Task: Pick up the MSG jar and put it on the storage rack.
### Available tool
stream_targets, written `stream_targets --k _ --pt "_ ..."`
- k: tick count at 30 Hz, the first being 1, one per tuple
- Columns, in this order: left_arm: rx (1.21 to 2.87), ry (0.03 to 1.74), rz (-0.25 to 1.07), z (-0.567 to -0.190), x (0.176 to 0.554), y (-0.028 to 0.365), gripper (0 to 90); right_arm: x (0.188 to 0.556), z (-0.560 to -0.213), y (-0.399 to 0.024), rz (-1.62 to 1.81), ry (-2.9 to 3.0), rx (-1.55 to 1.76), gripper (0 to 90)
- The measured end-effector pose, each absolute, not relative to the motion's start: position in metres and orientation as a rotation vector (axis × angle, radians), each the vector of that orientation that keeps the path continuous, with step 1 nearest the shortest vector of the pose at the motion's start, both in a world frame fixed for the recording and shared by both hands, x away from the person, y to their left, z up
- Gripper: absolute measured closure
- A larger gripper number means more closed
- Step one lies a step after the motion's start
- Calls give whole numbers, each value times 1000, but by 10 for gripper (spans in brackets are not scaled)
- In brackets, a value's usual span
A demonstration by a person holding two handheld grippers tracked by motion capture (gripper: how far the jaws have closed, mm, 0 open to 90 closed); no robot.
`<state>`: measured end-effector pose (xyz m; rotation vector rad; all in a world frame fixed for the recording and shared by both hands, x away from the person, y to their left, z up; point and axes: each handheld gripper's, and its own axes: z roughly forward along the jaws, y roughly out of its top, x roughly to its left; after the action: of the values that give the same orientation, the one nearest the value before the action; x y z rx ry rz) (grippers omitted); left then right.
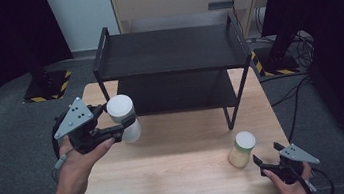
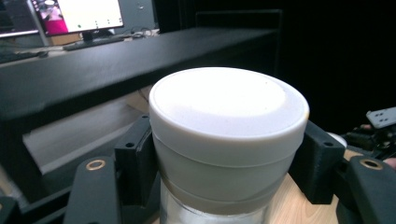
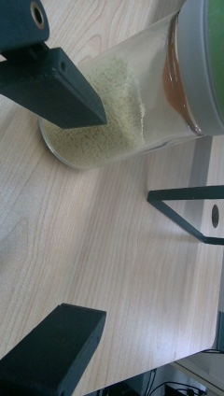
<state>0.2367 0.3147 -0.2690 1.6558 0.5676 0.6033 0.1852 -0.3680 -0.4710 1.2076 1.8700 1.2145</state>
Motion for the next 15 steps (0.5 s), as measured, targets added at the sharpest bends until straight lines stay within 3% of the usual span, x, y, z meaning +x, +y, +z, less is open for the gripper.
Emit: stream_targets --k 15 --pt "1665 529 577 -218 259 306 328 183 -471 -371 1219 1858 1225 71"
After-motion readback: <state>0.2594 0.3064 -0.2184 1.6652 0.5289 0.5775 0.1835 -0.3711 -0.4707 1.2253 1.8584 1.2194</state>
